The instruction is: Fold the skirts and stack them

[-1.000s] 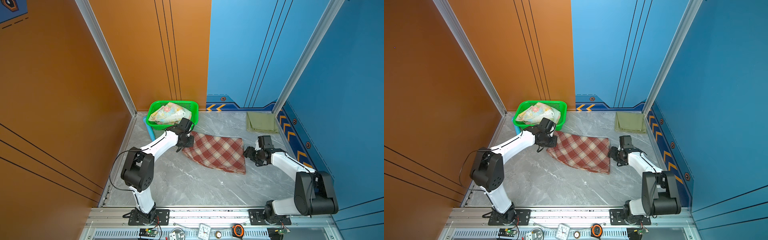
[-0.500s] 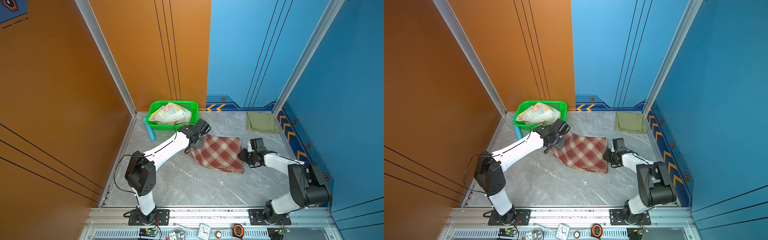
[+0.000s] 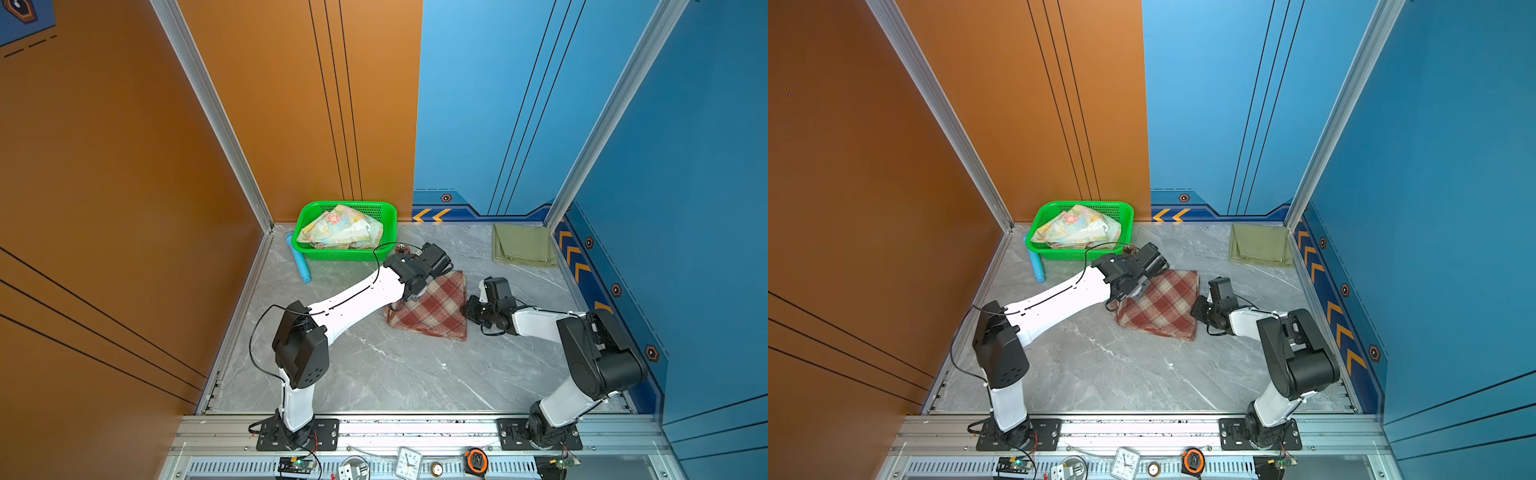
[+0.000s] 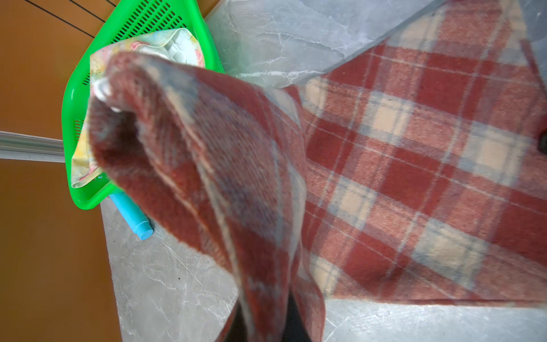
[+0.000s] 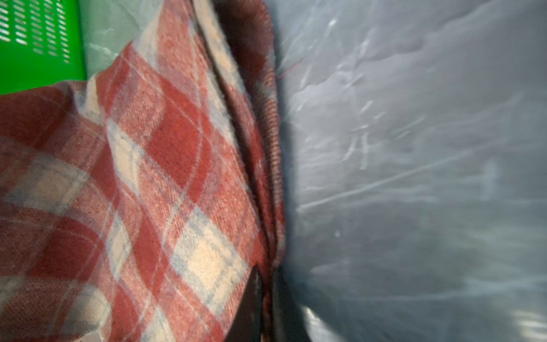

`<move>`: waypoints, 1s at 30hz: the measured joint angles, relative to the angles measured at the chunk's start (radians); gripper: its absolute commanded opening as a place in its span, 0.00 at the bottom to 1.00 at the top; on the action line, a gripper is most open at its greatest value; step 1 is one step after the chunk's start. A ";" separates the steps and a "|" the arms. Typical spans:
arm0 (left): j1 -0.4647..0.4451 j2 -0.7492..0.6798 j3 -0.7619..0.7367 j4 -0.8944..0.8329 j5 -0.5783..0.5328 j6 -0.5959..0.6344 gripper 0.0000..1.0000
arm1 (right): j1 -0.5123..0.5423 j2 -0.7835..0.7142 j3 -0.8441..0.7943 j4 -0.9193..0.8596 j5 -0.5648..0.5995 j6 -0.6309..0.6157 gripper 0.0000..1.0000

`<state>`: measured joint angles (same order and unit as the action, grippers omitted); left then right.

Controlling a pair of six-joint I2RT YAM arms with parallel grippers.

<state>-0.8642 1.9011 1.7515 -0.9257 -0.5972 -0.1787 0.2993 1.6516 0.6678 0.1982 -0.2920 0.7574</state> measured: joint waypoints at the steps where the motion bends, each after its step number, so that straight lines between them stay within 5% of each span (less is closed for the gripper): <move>1: -0.008 0.010 0.007 -0.007 -0.002 -0.001 0.00 | 0.016 0.009 0.000 0.021 0.001 0.012 0.07; 11: -0.059 0.119 0.083 -0.040 0.030 -0.032 0.00 | 0.120 0.128 0.000 0.283 0.007 0.160 0.09; 17: -0.060 0.201 0.114 -0.040 0.086 -0.074 0.00 | 0.123 0.118 -0.029 0.348 0.007 0.186 0.38; 22: -0.060 0.273 0.162 -0.045 0.128 -0.104 0.00 | 0.096 0.046 -0.090 0.345 0.007 0.186 0.50; 27: -0.060 0.362 0.282 -0.052 0.208 -0.137 0.65 | 0.037 -0.027 -0.152 0.323 0.006 0.181 0.54; 30: -0.060 0.390 0.377 -0.051 0.288 -0.166 0.83 | -0.013 -0.067 -0.188 0.315 -0.001 0.171 0.56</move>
<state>-0.9241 2.2910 2.1284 -0.9771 -0.3088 -0.3447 0.2863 1.5848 0.4793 0.5137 -0.2932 0.9279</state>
